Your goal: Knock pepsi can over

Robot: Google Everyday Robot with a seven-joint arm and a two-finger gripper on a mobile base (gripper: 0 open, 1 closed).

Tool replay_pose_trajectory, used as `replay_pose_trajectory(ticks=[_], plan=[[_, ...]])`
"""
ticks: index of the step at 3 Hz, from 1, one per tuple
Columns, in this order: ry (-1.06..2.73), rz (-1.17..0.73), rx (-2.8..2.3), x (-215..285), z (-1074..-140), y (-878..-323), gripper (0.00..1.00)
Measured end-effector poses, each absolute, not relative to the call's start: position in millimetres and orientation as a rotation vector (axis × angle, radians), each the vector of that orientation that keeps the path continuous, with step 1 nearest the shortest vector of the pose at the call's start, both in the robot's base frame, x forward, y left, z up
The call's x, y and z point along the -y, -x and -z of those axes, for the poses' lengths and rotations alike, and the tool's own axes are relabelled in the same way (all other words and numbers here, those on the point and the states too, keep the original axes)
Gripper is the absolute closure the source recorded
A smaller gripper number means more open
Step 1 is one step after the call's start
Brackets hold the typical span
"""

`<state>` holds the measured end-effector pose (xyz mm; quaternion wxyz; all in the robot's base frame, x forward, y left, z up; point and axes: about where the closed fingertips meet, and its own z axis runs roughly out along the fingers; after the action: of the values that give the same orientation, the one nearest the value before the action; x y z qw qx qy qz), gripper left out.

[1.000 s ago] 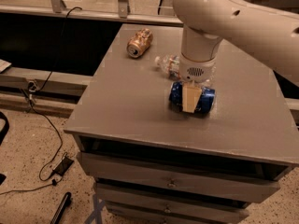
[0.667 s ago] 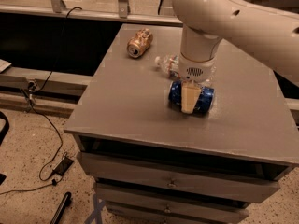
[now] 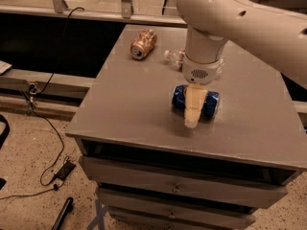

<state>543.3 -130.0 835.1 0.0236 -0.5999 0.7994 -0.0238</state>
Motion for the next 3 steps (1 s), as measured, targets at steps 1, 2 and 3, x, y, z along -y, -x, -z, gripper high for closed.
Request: replay_pose_trajectory(ticks=[1,2,3], plan=[[1.87,0.088,-2.415,129.5,-850.8,-535.9,0.0],[1.838,0.097,-2.351,140.9,-879.2,-526.1,0.0],[1.8,0.084,-2.31,153.6,-895.1,-520.6,0.0]])
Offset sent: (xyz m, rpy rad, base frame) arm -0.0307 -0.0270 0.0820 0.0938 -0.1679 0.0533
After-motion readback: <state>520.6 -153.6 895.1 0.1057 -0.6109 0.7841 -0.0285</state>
